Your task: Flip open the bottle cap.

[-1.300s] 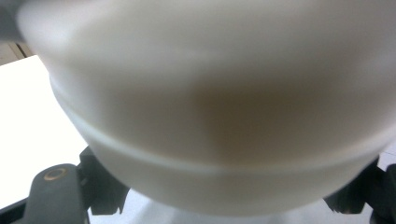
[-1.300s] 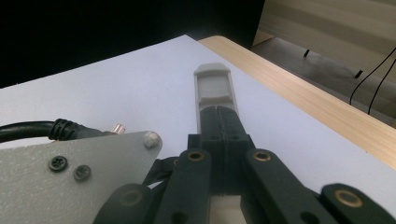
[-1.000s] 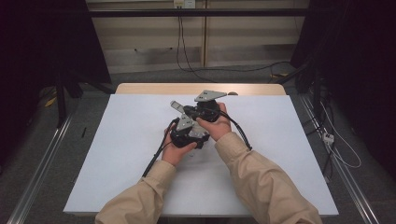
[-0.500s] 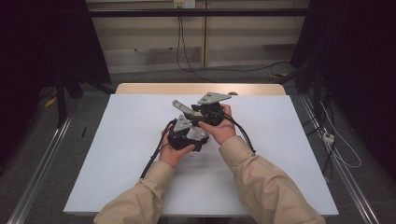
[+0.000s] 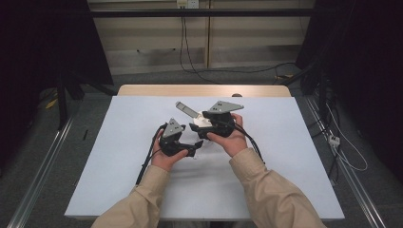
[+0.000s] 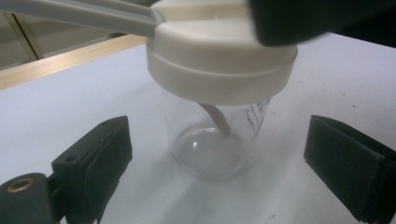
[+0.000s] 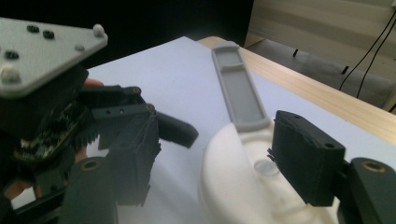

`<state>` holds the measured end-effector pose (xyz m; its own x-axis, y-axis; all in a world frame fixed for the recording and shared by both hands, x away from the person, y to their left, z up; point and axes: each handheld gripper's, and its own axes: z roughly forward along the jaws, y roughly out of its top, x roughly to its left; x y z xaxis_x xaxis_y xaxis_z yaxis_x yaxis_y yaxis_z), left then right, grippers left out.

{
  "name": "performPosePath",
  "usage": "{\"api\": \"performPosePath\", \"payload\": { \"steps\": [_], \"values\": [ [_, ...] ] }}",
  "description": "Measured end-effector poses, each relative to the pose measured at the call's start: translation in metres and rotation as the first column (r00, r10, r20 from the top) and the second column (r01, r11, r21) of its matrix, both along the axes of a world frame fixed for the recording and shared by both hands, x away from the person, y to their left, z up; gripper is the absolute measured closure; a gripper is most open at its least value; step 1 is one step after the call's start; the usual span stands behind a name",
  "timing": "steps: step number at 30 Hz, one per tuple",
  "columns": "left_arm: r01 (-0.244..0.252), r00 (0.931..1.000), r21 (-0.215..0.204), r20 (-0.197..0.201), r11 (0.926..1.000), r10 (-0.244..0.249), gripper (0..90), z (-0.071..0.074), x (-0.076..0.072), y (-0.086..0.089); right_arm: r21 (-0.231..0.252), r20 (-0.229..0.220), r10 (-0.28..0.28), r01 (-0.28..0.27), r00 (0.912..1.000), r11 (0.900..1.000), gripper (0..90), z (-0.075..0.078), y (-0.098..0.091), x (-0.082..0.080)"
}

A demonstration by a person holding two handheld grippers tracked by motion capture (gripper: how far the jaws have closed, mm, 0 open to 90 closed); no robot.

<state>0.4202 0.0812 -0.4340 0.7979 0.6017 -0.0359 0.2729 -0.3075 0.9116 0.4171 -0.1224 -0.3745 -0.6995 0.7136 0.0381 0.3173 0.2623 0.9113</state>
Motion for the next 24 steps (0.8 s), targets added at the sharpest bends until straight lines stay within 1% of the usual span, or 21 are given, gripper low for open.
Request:
{"api": "performPosePath", "payload": {
  "steps": [2, 3, 4, 5, 9, 11, 13, 16, 17, 19, 20, 22, 24],
  "values": [
    [-0.001, 1.0, 0.001, 0.006, 1.0, 0.001, 7.4, 0.001, -0.003, 0.005, 0.002, 0.001, -0.005, 0.005, 1.0, 1.0, 29.9, 0.0, -0.004, -0.006],
    [-0.001, 1.0, -0.008, -0.004, 1.0, 0.001, 7.5, 0.001, -0.005, 0.007, 0.002, 0.003, -0.01, 0.01, 0.9999, 0.9999, 29.4, 0.0, -0.006, -0.008],
    [-0.003, 1.0, -0.002, 0.002, 1.0, 0.003, 7.5, 0.001, -0.006, 0.01, 0.005, 0.002, -0.01, 0.01, 1.0, 0.9999, 29.1, 0.0, -0.008, -0.011],
    [-0.001, 1.0, -0.002, -0.004, 1.0, 0.001, 7.5, 0.002, -0.007, 0.013, 0.01, 0.004, -0.011, 0.01, 0.9999, 0.9999, 28.6, 0.0, -0.011, -0.013],
    [-0.009, 0.9998, -0.018, -0.018, 0.9998, 0.009, 7.4, 0.003, -0.013, 0.026, 0.01, -0.001, -0.021, 0.021, 0.9998, 0.9997, 25.1, -0.001, -0.021, -0.023],
    [-0.011, 0.9999, -0.013, -0.013, 0.9999, 0.011, 7.4, 0.004, -0.016, 0.032, 0.009, -0.001, -0.029, 0.029, 0.9996, 0.9995, 23.8, -0.003, -0.026, -0.029],
    [-0.018, 0.9997, -0.019, -0.018, 0.9997, 0.017, 7.4, 0.004, -0.017, 0.038, 0.012, -0.003, -0.041, 0.041, 0.9991, 0.9991, 22.9, -0.006, -0.032, -0.034],
    [-0.04, 0.9989, -0.038, -0.026, 0.9985, 0.039, 7.4, 0.005, -0.019, 0.047, 0.024, -0.017, -0.054, 0.055, 0.9984, 0.9982, 19.7, -0.01, -0.041, -0.042],
    [-0.042, 0.9987, -0.041, -0.032, 0.9983, 0.04, 7.3, 0.005, -0.019, 0.05, 0.02, -0.017, -0.061, 0.061, 0.998, 0.9979, 19.0, -0.011, -0.045, -0.044],
    [-0.042, 0.9985, -0.043, -0.037, 0.9982, 0.04, 7.4, 0.005, -0.02, 0.053, 0.018, -0.016, -0.069, 0.07, 0.9975, 0.9974, 17.9, -0.015, -0.051, -0.05],
    [-0.041, 0.9986, -0.033, -0.034, 0.9986, 0.04, 7.3, 0.006, -0.021, 0.055, 0.018, -0.023, -0.073, 0.073, 0.9971, 0.9971, 17.4, -0.016, -0.054, -0.052],
    [-0.039, 0.9985, -0.037, -0.041, 0.9986, 0.037, 7.1, 0.006, -0.023, 0.058, 0.008, -0.025, -0.082, 0.083, 0.9963, 0.9966, 16.8, -0.02, -0.061, -0.055],
    [-0.04, 0.9985, -0.029, -0.038, 0.9988, 0.038, 7.1, 0.006, -0.025, 0.061, 0.001, -0.03, -0.097, 0.097, 0.9949, 0.9953, 16.0, -0.024, -0.067, -0.058]
  ]
}}
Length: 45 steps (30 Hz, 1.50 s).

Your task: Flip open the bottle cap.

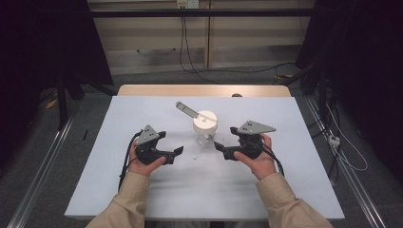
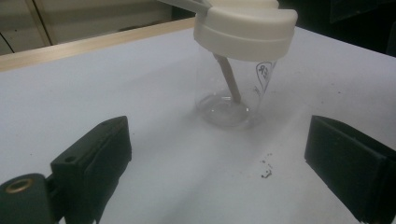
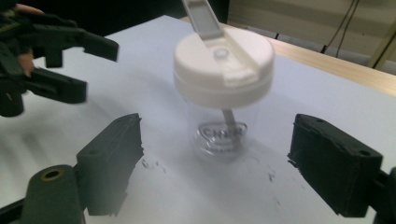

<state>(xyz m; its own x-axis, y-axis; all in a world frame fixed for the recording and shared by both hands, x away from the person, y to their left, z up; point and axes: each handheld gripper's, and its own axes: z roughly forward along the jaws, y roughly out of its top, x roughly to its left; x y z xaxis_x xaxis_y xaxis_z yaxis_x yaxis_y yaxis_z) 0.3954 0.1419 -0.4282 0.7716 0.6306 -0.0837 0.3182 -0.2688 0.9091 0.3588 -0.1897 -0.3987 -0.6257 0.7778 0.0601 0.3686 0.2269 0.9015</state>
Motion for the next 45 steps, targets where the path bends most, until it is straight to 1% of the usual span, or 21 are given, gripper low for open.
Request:
{"api": "performPosePath", "payload": {
  "steps": [1, 2, 4, 7, 8, 9, 11, 15, 16, 19, 20, 22, 24, 25, 27, 31, 34, 36, 37, 38, 45],
  "values": [
    [-0.003, 1.0, -0.005, -0.005, 1.0, 0.003, 7.1, 0.0, -0.001, 0.001, 0.0, -0.005, -0.005, 0.005, 1.0, 1.0, 15.6, -0.002, -0.003, -0.001],
    [-0.003, 1.0, 0.002, -0.004, 1.0, 0.003, 7.1, 0.0, -0.001, 0.003, -0.002, -0.006, -0.013, 0.013, 0.9999, 0.9999, 15.3, -0.005, -0.006, -0.003],
    [-0.008, 0.9999, 0.004, -0.007, 1.0, 0.008, 7.1, -0.002, -0.002, 0.006, -0.006, -0.012, -0.024, 0.024, 0.9996, 0.9997, 15.0, -0.009, -0.013, -0.006],
    [-0.001, 0.9998, 0.011, -0.022, 0.9999, 0.001, 7.0, -0.005, -0.005, 0.008, -0.023, -0.026, -0.04, 0.039, 0.9989, 0.999, 14.3, -0.017, -0.022, -0.01],
    [0.0, 0.9998, 0.016, -0.022, 0.9999, 0.0, 7.0, -0.006, -0.005, 0.009, -0.022, -0.029, -0.047, 0.046, 0.9985, 0.9987, 14.2, -0.019, -0.025, -0.011],
    [0.0, 0.9997, 0.014, -0.025, 0.9999, 0.0, 7.0, -0.006, -0.006, 0.01, -0.024, -0.033, -0.051, 0.05, 0.9982, 0.9984, 14.2, -0.021, -0.028, -0.012],
    [0.0, 0.9997, 0.018, -0.026, 0.9998, 0.001, 6.9, -0.006, -0.006, 0.011, -0.018, -0.04, -0.059, 0.059, 0.9974, 0.9981, 14.2, -0.024, -0.034, -0.015],
    [0.003, 0.9996, 0.016, -0.028, 0.9999, -0.002, 6.8, -0.007, -0.007, 0.014, -0.032, -0.047, -0.074, 0.073, 0.9961, 0.9969, 13.4, -0.029, -0.043, -0.019],
    [0.001, 0.9996, 0.025, -0.027, 0.9997, 0.0, 6.9, -0.007, -0.008, 0.016, -0.034, -0.047, -0.079, 0.077, 0.9957, 0.9964, 13.4, -0.03, -0.045, -0.02],
    [0.0, 0.9995, 0.028, -0.03, 0.9996, 0.001, 6.8, -0.008, -0.008, 0.02, -0.029, -0.046, -0.09, 0.088, 0.9949, 0.9957, 13.4, -0.034, -0.052, -0.024],
    [-0.002, 0.9996, 0.031, -0.029, 0.9995, 0.003, 6.8, -0.009, -0.009, 0.022, -0.025, -0.048, -0.095, 0.094, 0.9943, 0.9953, 13.4, -0.035, -0.054, -0.026],
    [-0.008, 0.9994, 0.021, -0.035, 0.9998, 0.008, 6.8, -0.009, -0.01, 0.025, -0.027, -0.049, -0.1, 0.099, 0.9938, 0.9947, 13.3, -0.037, -0.058, -0.029],
    [-0.013, 0.9995, 0.031, -0.028, 0.9994, 0.014, 6.6, -0.008, -0.012, 0.029, -0.03, -0.049, -0.107, 0.106, 0.9931, 0.9939, 13.1, -0.039, -0.062, -0.032],
    [-0.018, 0.9994, 0.029, -0.029, 0.9994, 0.019, 6.5, -0.009, -0.012, 0.031, -0.024, -0.051, -0.11, 0.109, 0.9927, 0.9938, 13.1, -0.04, -0.064, -0.034],
    [-0.023, 0.9991, 0.03, -0.035, 0.9993, 0.024, 6.5, -0.009, -0.014, 0.034, -0.022, -0.057, -0.114, 0.112, 0.9919, 0.9934, 12.3, -0.041, -0.068, -0.037],
    [-0.026, 0.9989, 0.035, -0.037, 0.999, 0.027, 6.5, -0.01, -0.015, 0.04, -0.038, -0.06, -0.121, 0.119, 0.9908, 0.9922, 11.4, -0.044, -0.075, -0.042],
    [-0.03, 0.9987, 0.035, -0.041, 0.999, 0.031, 6.5, -0.011, -0.016, 0.043, -0.036, -0.064, -0.132, 0.129, 0.9892, 0.9909, 11.3, -0.046, -0.079, -0.046],
    [-0.034, 0.9984, 0.034, -0.043, 0.9988, 0.035, 6.5, -0.011, -0.016, 0.045, -0.036, -0.063, -0.135, 0.133, 0.9889, 0.9905, 11.3, -0.047, -0.081, -0.048],
    [-0.03, 0.9986, 0.042, -0.042, 0.9987, 0.032, 6.5, -0.012, -0.016, 0.047, -0.036, -0.064, -0.136, 0.134, 0.9886, 0.9904, 11.3, -0.048, -0.082, -0.049],
    [-0.031, 0.9986, 0.039, -0.041, 0.9988, 0.032, 6.5, -0.012, -0.017, 0.048, -0.037, -0.061, -0.138, 0.136, 0.9885, 0.99, 11.3, -0.048, -0.083, -0.05],
    [-0.052, 0.9976, 0.044, -0.044, 0.9977, 0.054, 6.5, -0.014, -0.02, 0.063, -0.029, -0.056, -0.145, 0.144, 0.9878, 0.9892, 10.9, -0.049, -0.086, -0.055]
  ]
}}
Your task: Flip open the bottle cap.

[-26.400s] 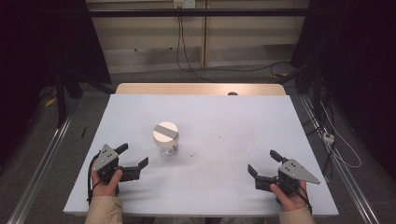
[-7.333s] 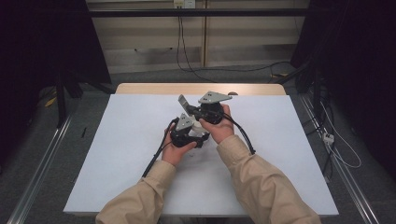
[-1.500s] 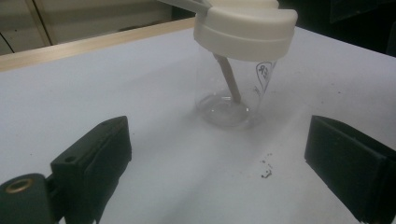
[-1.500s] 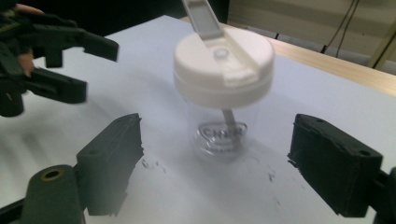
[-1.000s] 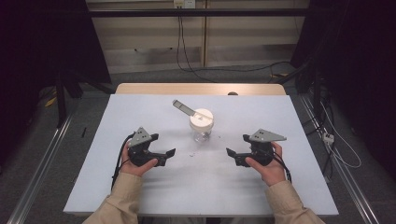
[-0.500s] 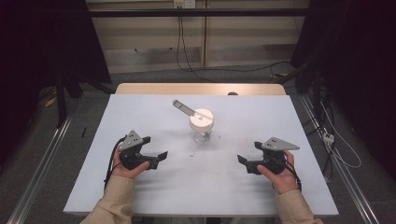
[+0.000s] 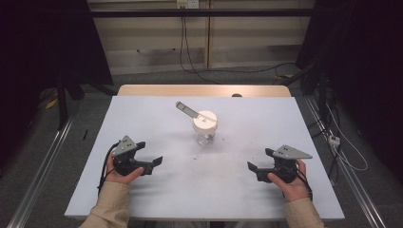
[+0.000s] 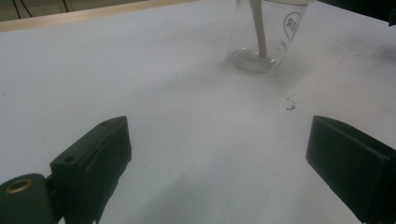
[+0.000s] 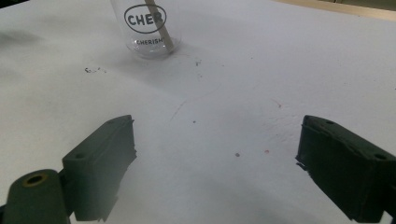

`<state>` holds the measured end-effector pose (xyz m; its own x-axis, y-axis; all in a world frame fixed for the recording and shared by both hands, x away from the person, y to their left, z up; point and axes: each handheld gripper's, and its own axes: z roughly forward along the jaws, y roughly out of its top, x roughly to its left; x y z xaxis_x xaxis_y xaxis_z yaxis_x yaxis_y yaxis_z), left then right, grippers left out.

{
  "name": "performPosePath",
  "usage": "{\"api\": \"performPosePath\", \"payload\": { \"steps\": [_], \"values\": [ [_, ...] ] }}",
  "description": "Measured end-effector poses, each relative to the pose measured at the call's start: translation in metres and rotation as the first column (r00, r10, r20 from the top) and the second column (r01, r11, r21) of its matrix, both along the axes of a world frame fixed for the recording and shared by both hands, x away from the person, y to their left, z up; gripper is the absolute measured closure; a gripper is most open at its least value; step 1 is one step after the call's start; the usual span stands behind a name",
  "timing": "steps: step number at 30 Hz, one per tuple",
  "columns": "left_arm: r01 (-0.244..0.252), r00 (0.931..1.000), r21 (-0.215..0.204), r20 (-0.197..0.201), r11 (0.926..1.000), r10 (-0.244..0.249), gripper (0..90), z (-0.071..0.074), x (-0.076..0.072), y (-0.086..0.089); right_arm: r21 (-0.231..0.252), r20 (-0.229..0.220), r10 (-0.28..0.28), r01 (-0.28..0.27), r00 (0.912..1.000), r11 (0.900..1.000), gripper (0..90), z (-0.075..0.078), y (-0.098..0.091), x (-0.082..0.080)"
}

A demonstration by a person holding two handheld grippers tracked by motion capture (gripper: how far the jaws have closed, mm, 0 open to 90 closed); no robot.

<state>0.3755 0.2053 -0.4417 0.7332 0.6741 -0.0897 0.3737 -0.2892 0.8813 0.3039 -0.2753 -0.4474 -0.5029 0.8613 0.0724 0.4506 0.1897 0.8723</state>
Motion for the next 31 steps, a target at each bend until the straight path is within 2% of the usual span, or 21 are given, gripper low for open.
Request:
{"api": "performPosePath", "payload": {
  "steps": [5, 17, 22, 31],
  "values": [
    [-0.013, 0.9999, -0.005, -0.003, 0.9999, 0.013, 6.5, 0.0, -0.002, 0.006, 0.013, -0.002, -0.014, 0.014, 0.9999, 0.9998, 10.7, -0.002, -0.004, -0.003],
    [-0.02, 0.9998, 0.013, -0.008, 0.9997, 0.02, 6.5, -0.003, -0.007, 0.018, 0.026, 0.008, -0.036, 0.036, 0.9993, 0.999, 10.7, -0.001, -0.012, -0.01],
    [-0.046, 0.9989, 0.002, -0.005, 0.9989, 0.046, 6.5, -0.002, -0.01, 0.025, 0.019, 0.005, -0.037, 0.037, 0.9993, 0.9991, 10.7, -0.002, -0.013, -0.012],
    [-0.045, 0.999, 0.007, -0.003, 0.9989, 0.045, 6.6, -0.004, -0.009, 0.026, 0.015, 0.006, -0.038, 0.038, 0.9992, 0.9992, 10.4, -0.003, -0.013, -0.012]
  ]
}}
